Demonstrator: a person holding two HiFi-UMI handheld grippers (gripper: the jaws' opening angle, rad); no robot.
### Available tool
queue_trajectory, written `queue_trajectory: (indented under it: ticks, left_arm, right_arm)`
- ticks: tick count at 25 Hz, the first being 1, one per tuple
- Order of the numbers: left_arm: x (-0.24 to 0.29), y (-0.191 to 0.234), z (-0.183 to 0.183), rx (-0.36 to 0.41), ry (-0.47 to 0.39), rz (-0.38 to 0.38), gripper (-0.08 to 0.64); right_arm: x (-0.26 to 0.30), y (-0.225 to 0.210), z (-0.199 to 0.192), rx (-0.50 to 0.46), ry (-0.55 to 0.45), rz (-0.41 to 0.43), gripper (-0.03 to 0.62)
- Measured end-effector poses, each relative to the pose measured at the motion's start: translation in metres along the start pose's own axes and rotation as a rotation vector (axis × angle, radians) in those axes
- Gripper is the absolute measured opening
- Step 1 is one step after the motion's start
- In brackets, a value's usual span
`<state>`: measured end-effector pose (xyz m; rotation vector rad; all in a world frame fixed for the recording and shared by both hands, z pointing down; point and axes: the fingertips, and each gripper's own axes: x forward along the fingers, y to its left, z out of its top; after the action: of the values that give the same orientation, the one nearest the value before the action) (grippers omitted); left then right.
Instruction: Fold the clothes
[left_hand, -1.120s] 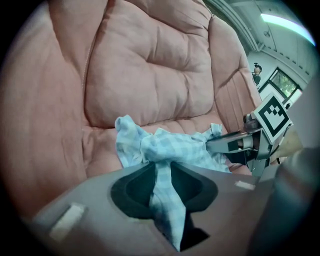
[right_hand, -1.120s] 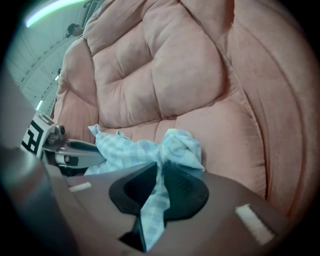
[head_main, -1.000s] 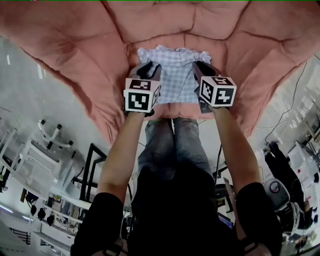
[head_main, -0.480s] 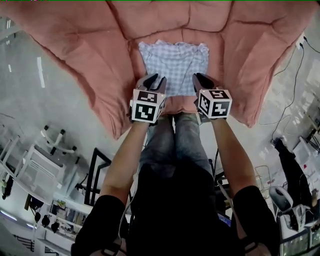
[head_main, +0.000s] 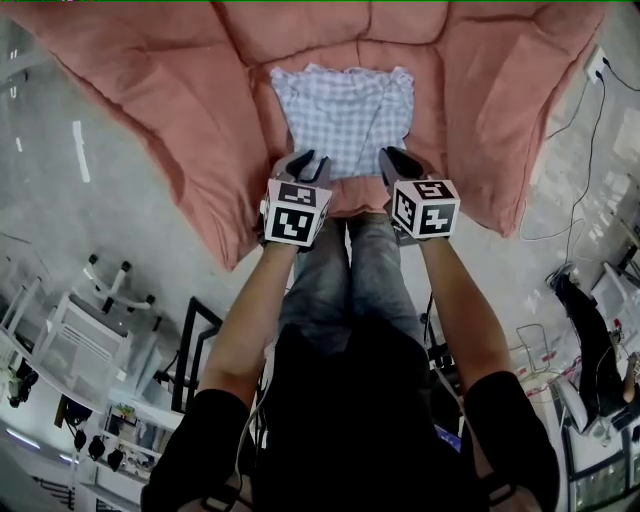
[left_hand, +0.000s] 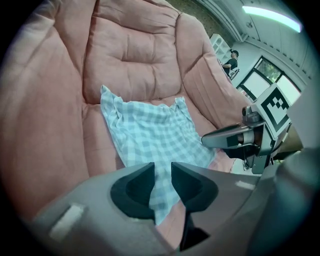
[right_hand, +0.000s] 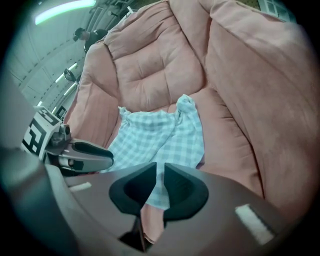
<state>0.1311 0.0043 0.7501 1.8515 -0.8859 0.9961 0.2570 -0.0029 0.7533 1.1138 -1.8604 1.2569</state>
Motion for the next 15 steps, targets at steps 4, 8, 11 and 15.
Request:
queue_trajectory:
  ticks: [4, 8, 11, 15]
  left_arm:
    - [0.000, -0.002, -0.006, 0.017, 0.008, 0.004, 0.115]
    - [0.007, 0.003, -0.014, 0.032, 0.021, 0.033, 0.114]
    - [0.010, 0.010, -0.027, -0.008, 0.060, 0.066, 0.100]
    - [0.012, 0.013, -0.041, -0.032, 0.092, 0.092, 0.094]
  right_arm:
    - [0.002, 0.013, -0.007, -0.042, -0.006, 0.059, 0.051]
    - [0.015, 0.002, -0.032, -0.084, 0.073, 0.034, 0.049]
    - [0.019, -0.014, -0.045, -0.082, 0.108, -0.004, 0.050]
    - [0.014, -0.025, -0.054, -0.116, 0.114, -0.049, 0.051]
